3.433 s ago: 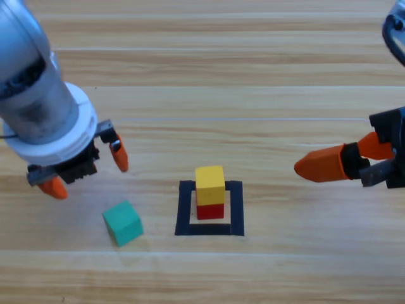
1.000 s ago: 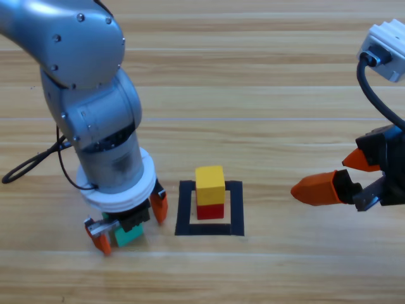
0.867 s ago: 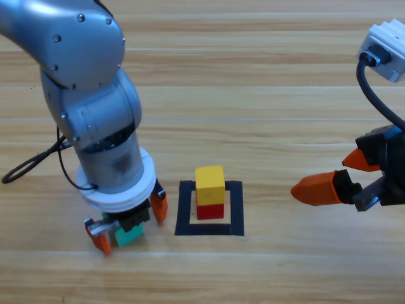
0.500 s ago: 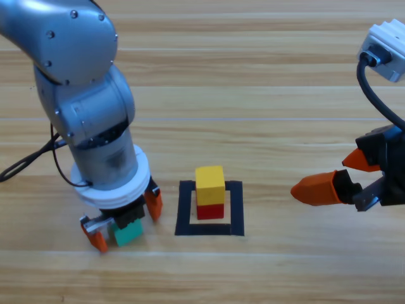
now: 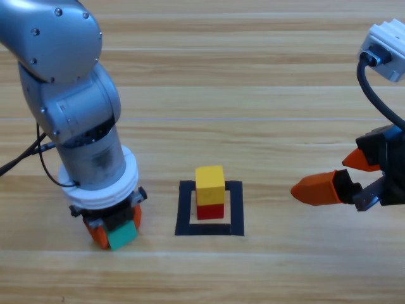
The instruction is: Stack the blocks in the rectangular block: red at the bottom, yellow in the middle, green on top
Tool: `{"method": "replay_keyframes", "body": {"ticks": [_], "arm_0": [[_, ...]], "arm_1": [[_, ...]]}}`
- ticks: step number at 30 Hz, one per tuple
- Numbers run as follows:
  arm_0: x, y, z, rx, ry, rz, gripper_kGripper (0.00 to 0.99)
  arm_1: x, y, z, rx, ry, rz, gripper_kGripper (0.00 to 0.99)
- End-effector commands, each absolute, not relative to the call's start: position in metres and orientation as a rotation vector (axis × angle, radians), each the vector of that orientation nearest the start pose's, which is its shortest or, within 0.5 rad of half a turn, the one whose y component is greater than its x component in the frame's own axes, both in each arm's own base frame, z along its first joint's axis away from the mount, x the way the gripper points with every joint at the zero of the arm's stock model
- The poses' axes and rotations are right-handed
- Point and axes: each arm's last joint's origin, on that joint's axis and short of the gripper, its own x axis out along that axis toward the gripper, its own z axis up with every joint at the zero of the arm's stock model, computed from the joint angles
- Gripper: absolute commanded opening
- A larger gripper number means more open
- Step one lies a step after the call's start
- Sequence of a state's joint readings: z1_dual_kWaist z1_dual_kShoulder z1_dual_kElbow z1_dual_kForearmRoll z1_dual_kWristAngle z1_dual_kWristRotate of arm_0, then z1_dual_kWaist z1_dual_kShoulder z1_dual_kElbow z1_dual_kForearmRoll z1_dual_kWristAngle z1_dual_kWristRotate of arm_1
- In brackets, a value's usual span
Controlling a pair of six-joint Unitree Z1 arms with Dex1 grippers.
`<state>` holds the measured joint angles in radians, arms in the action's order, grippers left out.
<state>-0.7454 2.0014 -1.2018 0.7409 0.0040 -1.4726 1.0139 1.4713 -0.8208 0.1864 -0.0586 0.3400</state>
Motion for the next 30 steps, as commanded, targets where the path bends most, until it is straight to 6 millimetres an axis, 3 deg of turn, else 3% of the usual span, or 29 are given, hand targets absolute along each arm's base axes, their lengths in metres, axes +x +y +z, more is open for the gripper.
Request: {"method": "replay_keyframes", "body": {"ticks": [1,4,7,9,14,18,21,23,30], "arm_0": [[0.263,-0.231,0.183,-0.571,1.476,0.513,0.356],[0.267,-0.233,0.190,-0.514,1.473,0.432,0.261],[0.280,-0.234,0.213,-0.419,1.454,0.280,0.201],[0.291,-0.233,0.240,-0.336,1.429,0.144,0.199],[0.291,-0.210,0.308,-0.221,1.343,-0.065,0.091],[0.297,-0.214,0.342,-0.127,1.327,-0.142,0.089],[0.304,-0.223,0.346,-0.074,1.333,-0.199,0.089],[0.305,-0.240,0.343,-0.010,1.346,-0.274,0.089],[0.293,-0.289,0.337,0.094,1.364,-0.372,0.075]], "arm_1": [[0.143,0.212,0.261,-0.150,0.920,0.724,0.990],[0.143,0.212,0.261,-0.150,0.920,0.724,0.990],[0.143,0.212,0.261,-0.151,0.920,0.723,0.990],[0.143,0.213,0.262,-0.149,0.918,0.721,0.990],[0.143,0.212,0.261,-0.150,0.919,0.721,0.990],[0.143,0.212,0.261,-0.150,0.919,0.721,0.990],[0.143,0.212,0.261,-0.150,0.919,0.721,0.990],[0.143,0.212,0.261,-0.150,0.919,0.721,0.990],[0.143,0.212,0.262,-0.149,0.918,0.721,0.990]]}}
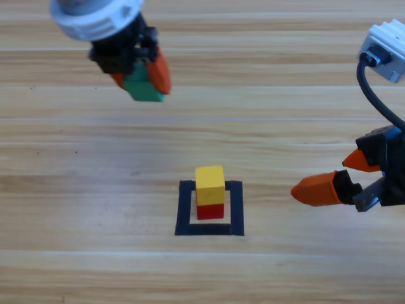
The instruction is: Stack the blocks in the rectangular block: red at the bottom, yellow in the middle, green on top
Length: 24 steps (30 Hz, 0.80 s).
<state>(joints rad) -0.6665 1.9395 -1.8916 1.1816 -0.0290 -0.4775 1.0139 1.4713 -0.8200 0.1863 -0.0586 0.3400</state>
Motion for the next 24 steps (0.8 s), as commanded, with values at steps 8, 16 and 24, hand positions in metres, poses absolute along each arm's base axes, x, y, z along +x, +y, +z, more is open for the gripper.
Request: {"method": "replay_keyframes", "body": {"ticks": [8,16,24], "arm_0": [[0.294,-0.330,0.318,0.063,1.407,-0.296,0.078],[0.285,-0.335,0.319,-0.096,1.428,-0.077,0.081],[0.271,-0.347,0.312,-0.146,1.423,0.054,0.081]], "arm_1": [[0.143,0.212,0.262,-0.149,0.918,0.721,0.990],[0.143,0.212,0.261,-0.150,0.919,0.721,0.990],[0.143,0.213,0.260,-0.151,0.922,0.720,0.990]]}}
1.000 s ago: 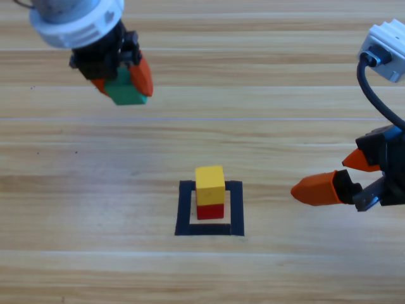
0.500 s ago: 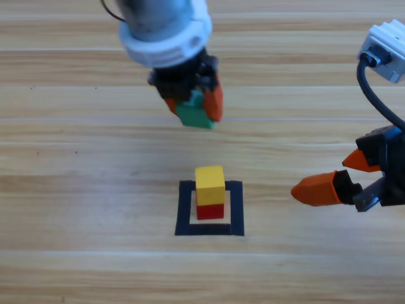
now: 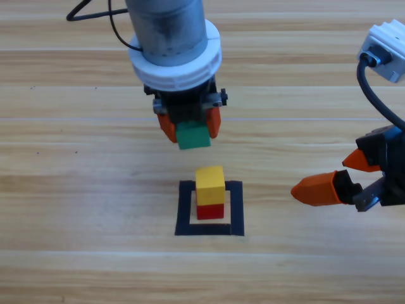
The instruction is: Stack the blocks in the rectangular block: red at the bottom, yellow in the middle, green on top
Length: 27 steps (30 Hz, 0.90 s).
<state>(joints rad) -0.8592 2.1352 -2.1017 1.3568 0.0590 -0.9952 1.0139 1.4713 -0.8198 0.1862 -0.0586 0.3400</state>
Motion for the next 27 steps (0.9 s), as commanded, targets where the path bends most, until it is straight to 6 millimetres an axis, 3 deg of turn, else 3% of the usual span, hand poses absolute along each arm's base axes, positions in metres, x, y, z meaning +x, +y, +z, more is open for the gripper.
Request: {"method": "replay_keyframes", "body": {"ticks": [1,12,27], "arm_0": [[0.271,-0.348,0.311,-0.148,1.421,0.059,0.081],[0.280,-0.361,0.289,-0.075,1.430,0.058,0.081],[0.282,-0.365,0.282,-0.057,1.450,0.073,0.081]], "arm_1": [[0.143,0.213,0.260,-0.151,0.922,0.720,0.990],[0.143,0.213,0.260,-0.151,0.922,0.720,0.990],[0.144,0.214,0.258,-0.155,0.929,0.719,0.990]]}}
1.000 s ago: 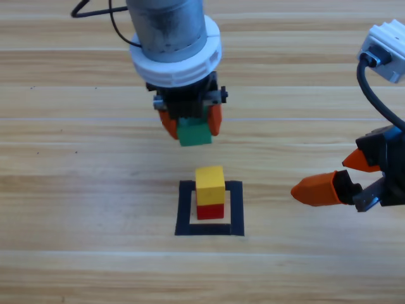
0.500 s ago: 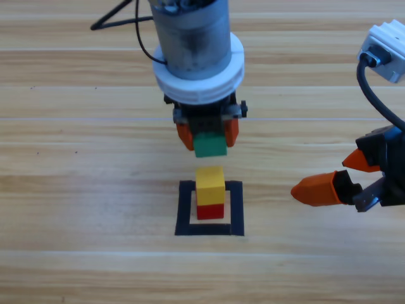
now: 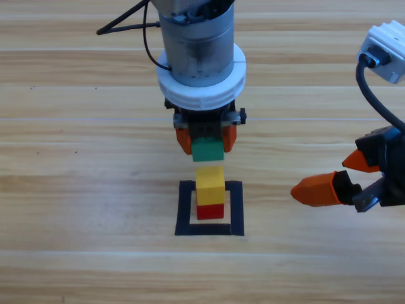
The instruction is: Stack the blocks in the rectangular block: red at the bottom, yellow in the middle, green on top
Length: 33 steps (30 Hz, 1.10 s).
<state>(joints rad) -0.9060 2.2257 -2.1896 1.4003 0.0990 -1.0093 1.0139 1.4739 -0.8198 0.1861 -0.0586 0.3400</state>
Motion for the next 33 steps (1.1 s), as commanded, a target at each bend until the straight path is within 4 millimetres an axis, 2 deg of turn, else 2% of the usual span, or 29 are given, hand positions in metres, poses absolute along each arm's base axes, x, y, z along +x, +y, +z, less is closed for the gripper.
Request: {"method": "replay_keyframes", "body": {"ticks": [1,22,33], "arm_0": [[0.283,-0.365,0.281,-0.057,1.450,0.073,0.081],[0.286,-0.374,0.260,-0.049,1.510,0.079,0.081],[0.289,-0.375,0.258,-0.056,1.516,0.079,0.081]], "arm_1": [[0.144,0.214,0.258,-0.155,0.929,0.719,0.990],[0.144,0.214,0.258,-0.154,0.930,0.721,0.990],[0.144,0.215,0.258,-0.155,0.932,0.721,0.990]]}}
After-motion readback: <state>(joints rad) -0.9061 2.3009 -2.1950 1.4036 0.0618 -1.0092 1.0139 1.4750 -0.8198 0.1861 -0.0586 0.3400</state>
